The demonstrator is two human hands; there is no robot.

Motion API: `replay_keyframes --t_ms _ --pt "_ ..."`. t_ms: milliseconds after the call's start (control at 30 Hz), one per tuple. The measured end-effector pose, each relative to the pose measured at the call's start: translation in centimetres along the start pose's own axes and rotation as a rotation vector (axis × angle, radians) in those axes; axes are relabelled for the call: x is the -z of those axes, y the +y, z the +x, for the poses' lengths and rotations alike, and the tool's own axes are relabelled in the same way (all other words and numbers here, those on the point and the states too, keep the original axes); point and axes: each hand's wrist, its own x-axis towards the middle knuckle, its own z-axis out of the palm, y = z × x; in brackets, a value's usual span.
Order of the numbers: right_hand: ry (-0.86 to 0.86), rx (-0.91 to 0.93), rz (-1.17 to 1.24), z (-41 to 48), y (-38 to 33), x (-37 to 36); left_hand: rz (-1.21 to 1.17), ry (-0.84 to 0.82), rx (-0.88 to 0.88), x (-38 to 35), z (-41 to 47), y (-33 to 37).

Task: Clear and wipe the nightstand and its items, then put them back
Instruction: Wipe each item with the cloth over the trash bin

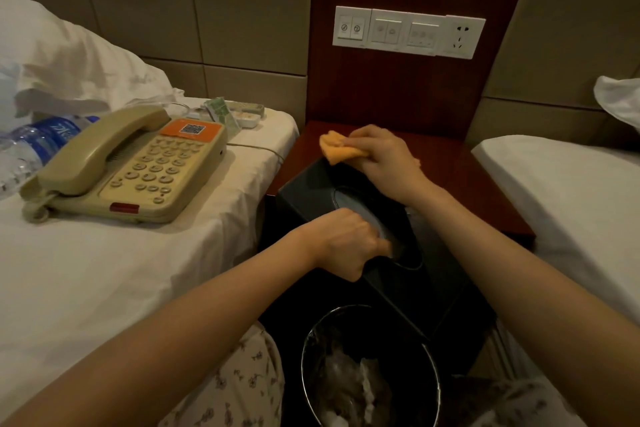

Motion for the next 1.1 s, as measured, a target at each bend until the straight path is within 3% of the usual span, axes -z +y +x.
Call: replay_keyframes --t_ms 100,300,500,700,900,1000,1100 --pt "0.042 -0.185 0.296 -0.8 0.4 0.6 0.006 0.040 -0.016 -0.3 -0.4 -0.3" --pt "-0.120 -0.520 0.740 -2.6 1.5 2.1 0.039 0.100 -0.174 -0.8 -1.6 -0.7" --pt "-0.126 -0.542 0.866 -1.7 0.8 1.5 0.034 0.200 -0.295 -1.0 -2.0 -0.1" --pt "-0.201 -0.577 0.792 -2.7 0.8 1.6 0.026 0.186 -0.178 -0.3 -2.6 -1.0" --pt "-0.297 -0.614 0.699 -5.1 2.5 3.5 0.054 0.080 0.092 0.8 -3.5 -3.2" --pt "-0.271 -0.622 0.692 -6.2 3.1 4.5 0.095 -0.010 0.198 1.6 -3.7 -3.5" --pt "-0.156 -0.691 0.756 -7.3 3.8 5.1 0.068 0.043 0.266 2.1 -3.6 -3.5"
